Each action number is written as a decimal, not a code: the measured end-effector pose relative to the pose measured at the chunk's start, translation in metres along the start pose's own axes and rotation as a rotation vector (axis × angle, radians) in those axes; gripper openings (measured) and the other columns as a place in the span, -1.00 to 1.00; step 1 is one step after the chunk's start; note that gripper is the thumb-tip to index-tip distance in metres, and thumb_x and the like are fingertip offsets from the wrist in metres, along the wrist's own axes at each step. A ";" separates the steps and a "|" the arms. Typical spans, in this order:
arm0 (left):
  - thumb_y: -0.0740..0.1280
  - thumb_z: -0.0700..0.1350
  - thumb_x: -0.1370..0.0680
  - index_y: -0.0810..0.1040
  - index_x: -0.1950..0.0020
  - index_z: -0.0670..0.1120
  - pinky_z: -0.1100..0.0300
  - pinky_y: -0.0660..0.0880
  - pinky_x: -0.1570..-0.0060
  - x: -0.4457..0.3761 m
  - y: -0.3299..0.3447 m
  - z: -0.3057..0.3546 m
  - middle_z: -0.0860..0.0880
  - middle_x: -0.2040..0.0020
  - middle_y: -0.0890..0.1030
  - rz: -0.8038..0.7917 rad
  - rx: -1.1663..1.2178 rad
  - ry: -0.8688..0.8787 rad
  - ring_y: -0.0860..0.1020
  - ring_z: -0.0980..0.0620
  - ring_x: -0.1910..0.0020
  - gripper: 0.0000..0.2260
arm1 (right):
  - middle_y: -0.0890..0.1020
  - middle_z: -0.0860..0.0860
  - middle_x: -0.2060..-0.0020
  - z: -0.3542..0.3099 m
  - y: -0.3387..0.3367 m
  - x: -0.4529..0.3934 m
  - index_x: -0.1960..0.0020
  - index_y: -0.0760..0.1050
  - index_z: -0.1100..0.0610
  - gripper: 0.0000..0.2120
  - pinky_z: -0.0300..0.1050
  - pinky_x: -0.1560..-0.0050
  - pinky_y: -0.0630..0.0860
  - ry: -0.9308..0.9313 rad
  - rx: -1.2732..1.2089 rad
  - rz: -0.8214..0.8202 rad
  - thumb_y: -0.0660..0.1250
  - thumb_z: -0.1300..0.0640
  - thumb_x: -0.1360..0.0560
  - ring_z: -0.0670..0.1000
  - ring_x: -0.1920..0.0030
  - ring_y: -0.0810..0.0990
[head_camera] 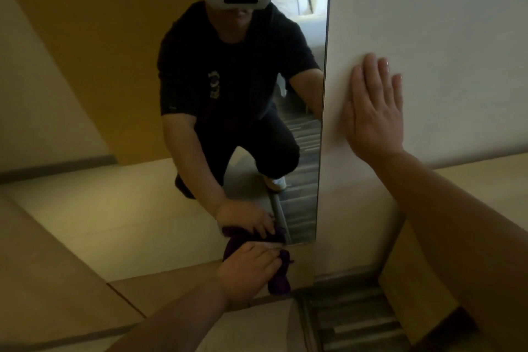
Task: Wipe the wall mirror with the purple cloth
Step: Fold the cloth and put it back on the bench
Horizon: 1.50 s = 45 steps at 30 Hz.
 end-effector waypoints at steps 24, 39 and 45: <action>0.24 0.03 -0.64 0.53 -0.19 0.02 0.16 0.36 0.18 0.122 -0.484 -0.036 0.01 -0.08 0.59 -0.311 0.829 -0.040 0.48 0.08 0.09 -0.82 | 0.42 -0.11 -0.42 -0.213 -0.309 -0.082 -0.54 0.21 -0.10 -0.41 -0.15 -0.43 0.16 0.196 -0.206 -1.261 0.27 -0.20 -0.58 -0.08 -0.42 0.35; 0.36 -0.01 -0.56 0.48 -0.22 0.12 0.11 0.54 0.00 0.074 -0.574 0.104 0.13 -0.10 0.45 -0.209 0.725 0.335 0.50 0.11 0.01 -0.77 | 0.50 -0.15 0.25 -0.111 -0.458 -0.044 0.01 0.42 -0.08 -0.91 -0.30 0.30 0.31 0.619 -0.071 -1.403 0.33 -0.04 -0.57 -0.19 0.25 0.47; 0.26 -0.06 -0.64 0.52 -0.32 -0.03 0.22 0.33 0.08 0.013 -0.600 0.159 -0.01 -0.12 0.49 -0.030 0.680 0.382 0.45 0.04 -0.04 -0.75 | 0.50 -0.03 -0.06 -0.020 -0.501 -0.016 -0.13 0.53 0.04 -0.81 -0.21 0.11 0.44 0.672 -0.031 -1.406 0.33 0.00 -0.56 -0.03 0.04 0.52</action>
Point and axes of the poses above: each hand's wrist, its own x-axis away from the middle knuckle, its own y-axis out of the palm, z = x × y, the point moved 9 cm from there along -x, towards the middle knuckle
